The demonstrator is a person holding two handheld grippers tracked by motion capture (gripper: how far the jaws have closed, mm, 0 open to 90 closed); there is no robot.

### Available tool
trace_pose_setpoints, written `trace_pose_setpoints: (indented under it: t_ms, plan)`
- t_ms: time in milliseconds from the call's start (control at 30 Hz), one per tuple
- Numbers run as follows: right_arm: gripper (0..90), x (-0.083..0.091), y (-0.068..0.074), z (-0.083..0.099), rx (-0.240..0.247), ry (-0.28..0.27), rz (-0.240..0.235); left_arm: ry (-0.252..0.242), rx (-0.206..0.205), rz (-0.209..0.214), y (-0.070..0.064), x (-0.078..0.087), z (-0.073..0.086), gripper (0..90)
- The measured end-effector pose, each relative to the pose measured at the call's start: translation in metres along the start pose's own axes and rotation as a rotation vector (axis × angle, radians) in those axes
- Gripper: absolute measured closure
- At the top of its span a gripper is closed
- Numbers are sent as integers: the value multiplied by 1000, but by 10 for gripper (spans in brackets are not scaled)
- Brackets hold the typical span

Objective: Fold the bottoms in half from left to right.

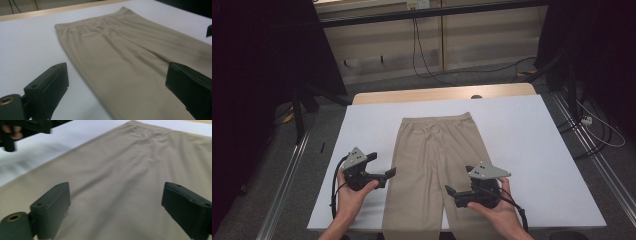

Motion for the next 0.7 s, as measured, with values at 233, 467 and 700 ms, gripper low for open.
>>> trace_pose_setpoints:
  t_ms: [233,467,700]
  plan:
    - [134,-27,27,-8,25,98,-94,-11,92,28,12,-19,-10,72]
    - [159,-47,49,-9,53,164,-152,-20,-12,28,7,-32,-27,67]
    - [167,-69,73,-8,81,220,-198,-43,-21,-14,29,-57,-39,77]
Point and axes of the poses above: each handheld gripper's, and its own axes: x roughly backward along the jaws, z roughly out of its underside, y roughly to its left, the point moved 5 cm from there along -x, roughly forward along the jaws, and after that the axes turned 12 degrees about -y, right-handed, at the moved point
